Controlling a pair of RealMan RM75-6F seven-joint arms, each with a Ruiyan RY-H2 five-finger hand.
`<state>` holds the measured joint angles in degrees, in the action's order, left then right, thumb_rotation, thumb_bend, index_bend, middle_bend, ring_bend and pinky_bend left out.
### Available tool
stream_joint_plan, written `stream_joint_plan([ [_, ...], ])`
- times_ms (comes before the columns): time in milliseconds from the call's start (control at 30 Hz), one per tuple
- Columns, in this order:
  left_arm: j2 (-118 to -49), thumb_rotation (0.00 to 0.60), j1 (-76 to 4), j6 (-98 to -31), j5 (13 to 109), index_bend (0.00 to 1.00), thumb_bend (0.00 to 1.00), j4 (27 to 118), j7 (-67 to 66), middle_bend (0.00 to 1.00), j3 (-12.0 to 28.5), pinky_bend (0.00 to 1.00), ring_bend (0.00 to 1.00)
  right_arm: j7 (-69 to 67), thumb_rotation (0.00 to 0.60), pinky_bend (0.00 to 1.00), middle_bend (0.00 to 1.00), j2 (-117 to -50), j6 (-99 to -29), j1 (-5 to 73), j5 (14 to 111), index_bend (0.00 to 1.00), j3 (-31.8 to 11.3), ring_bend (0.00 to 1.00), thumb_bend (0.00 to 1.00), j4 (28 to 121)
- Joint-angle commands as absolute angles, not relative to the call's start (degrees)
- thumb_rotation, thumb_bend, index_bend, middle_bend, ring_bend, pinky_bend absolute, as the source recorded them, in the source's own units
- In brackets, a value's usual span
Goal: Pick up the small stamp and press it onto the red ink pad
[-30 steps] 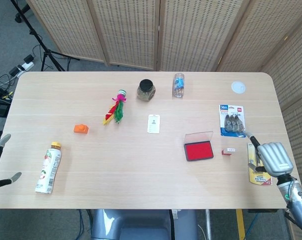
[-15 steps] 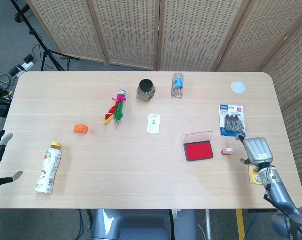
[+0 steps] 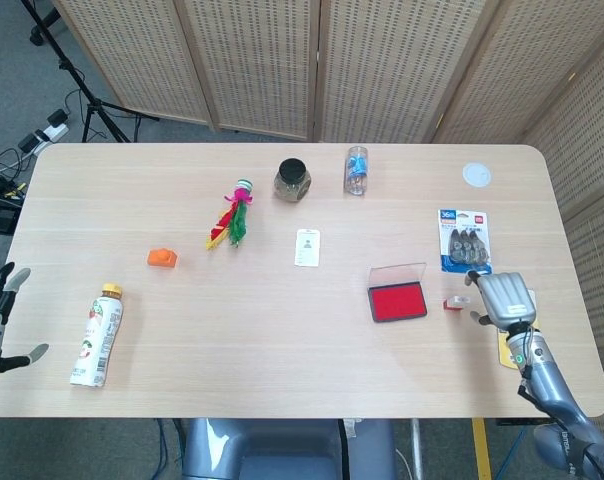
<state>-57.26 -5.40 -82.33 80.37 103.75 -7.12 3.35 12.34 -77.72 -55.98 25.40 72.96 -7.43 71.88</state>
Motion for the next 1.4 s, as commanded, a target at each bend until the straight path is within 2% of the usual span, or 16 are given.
stream_joint_plan([
  [33,-57.3,0.6,-5.4,-82.3,80.3,0.0,0.0,103.7,-7.1,0.0,3.4,0.0,0.0,12.6,0.6,1.0,1.0,-78.6,-55.5,26.0,72.8,0.39,-7.3,1.0,0.26,70.7],
  [333,-57.3,0.6,-5.6,-82.0,79.9,0.0,0.0,103.5,-7.1,0.0,3.4,0.0,0.0,13.1,0.6,1.0,1.0,-79.6,-55.7,26.4,72.8,0.4,-6.9,1.0,0.26,70.2],
  [500,-57.5,0.6,-5.7,-81.9,80.0,0.0,0.0,103.5,-7.3,0.0,3.4,0.0,0.0,12.9,0.6,1.0,1.0,-80.5,-56.0,26.7,73.0,0.43,-6.9,1.0,0.31,69.2],
  [1100,-57.6,0.6,-5.9,-81.6,79.4,0.0,0.0,103.2,-7.4,0.0,3.4,0.0,0.0,15.2,0.6,1.0,1.0,-84.2,-53.8,28.3,71.1,0.44,-6.5,1.0,0.31,65.2],
  [1400,-57.7,0.6,-6.1,-81.3,79.1,0.0,0.0,103.1,-7.7,0.0,3.4,0.0,0.0,15.7,0.6,1.0,1.0,-84.5,-53.1,28.6,70.2,0.46,-6.4,1.0,0.36,64.6],
])
